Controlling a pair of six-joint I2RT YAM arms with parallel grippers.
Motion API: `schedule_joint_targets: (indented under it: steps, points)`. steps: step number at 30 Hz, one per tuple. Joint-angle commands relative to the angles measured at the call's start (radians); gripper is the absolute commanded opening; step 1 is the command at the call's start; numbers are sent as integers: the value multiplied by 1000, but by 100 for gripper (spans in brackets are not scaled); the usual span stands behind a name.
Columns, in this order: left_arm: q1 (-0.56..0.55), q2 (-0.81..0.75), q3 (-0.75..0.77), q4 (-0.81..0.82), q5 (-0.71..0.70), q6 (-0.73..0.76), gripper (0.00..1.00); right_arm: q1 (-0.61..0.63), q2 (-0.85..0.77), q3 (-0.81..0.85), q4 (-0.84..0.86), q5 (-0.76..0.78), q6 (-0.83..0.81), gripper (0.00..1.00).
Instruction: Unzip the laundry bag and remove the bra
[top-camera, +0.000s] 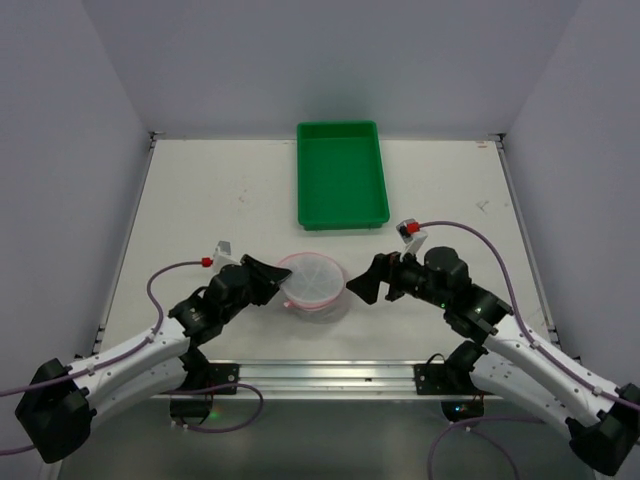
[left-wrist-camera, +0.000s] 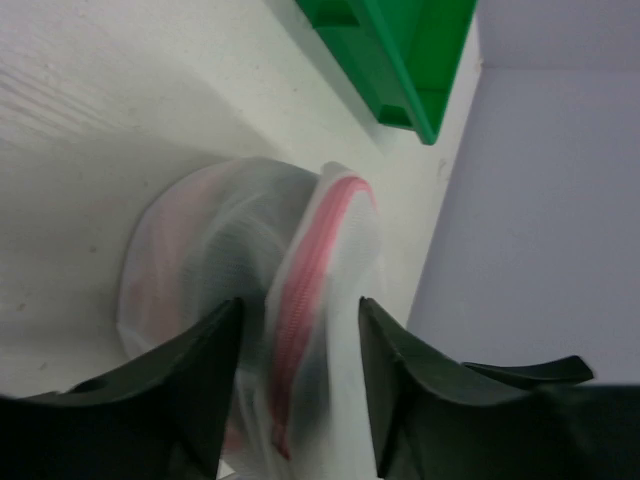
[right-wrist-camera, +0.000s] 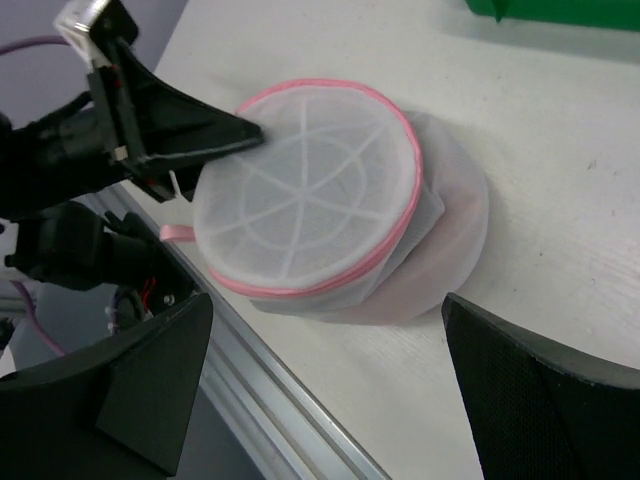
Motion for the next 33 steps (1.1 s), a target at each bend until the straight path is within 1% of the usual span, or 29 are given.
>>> schedule_joint_targets:
  steps: [1, 2, 3, 4, 5, 7, 8, 10, 11, 13, 14, 15, 16, 17, 18, 19, 20, 23, 24, 28, 29, 30, 32, 33]
  points:
    - [-5, -56, 10, 29, -55, 21, 59, 67, 76, 3, 84, 160, 98, 99]
    - [-5, -74, 24, -47, -51, 70, 66, 96, 88, 0, 88, 178, 121, 99]
    - [-5, -82, 44, -78, -55, 102, 73, 107, 101, -5, 93, 200, 133, 99]
    - [-5, -86, 85, -110, -57, 143, 84, 117, 115, -6, 95, 224, 146, 99]
    - [-3, -94, 110, -176, -66, 220, 88, 134, 121, -11, 96, 238, 169, 99]
    - [-3, -96, 179, -239, -80, 300, 96, 143, 127, -16, 101, 266, 184, 99]
    - [-3, -94, 203, -305, -103, 367, 98, 151, 127, -20, 104, 272, 196, 99]
    - [1, -91, 240, -336, -115, 450, 99, 154, 122, -31, 116, 278, 201, 99]
    - [4, -73, 281, -376, -123, 519, 100, 156, 116, -39, 119, 278, 203, 99]
    - [29, -39, 325, -408, -115, 600, 100, 156, 115, -39, 118, 271, 200, 99]
    - [41, 1, 363, -436, -91, 683, 100, 157, 113, -39, 116, 268, 197, 99]
    - [76, 21, 377, -431, -57, 731, 100, 157, 113, -37, 116, 263, 193, 99]
    - [98, 44, 389, -424, -27, 812, 100, 157, 115, -37, 115, 249, 187, 99]
    - [119, 80, 397, -402, 59, 861, 100, 157, 115, -37, 113, 245, 186, 99]
    - [166, 99, 403, -384, 117, 906, 99, 157, 115, -36, 111, 238, 184, 99]
    - [188, 122, 412, -385, 159, 936, 98, 157, 115, -37, 116, 232, 180, 99]
    - [201, 166, 424, -382, 231, 993, 98, 159, 115, -34, 111, 220, 170, 99]
    - [210, 249, 475, -390, 337, 1079, 95, 160, 112, -31, 96, 209, 155, 99]
    - [213, 265, 478, -385, 374, 1093, 94, 160, 109, -31, 96, 206, 154, 99]
    - [219, 344, 486, -364, 542, 1118, 86, 160, 83, -40, 88, 206, 149, 99]
    - [218, 372, 483, -364, 579, 1119, 83, 160, 79, -43, 88, 206, 147, 99]
    - [219, 380, 478, -359, 586, 1115, 74, 160, 75, -46, 87, 206, 147, 99]
    - [219, 398, 460, -359, 598, 1107, 65, 162, 66, -46, 84, 206, 137, 99]
    - [219, 400, 455, -359, 603, 1104, 53, 162, 63, -45, 82, 215, 135, 99]
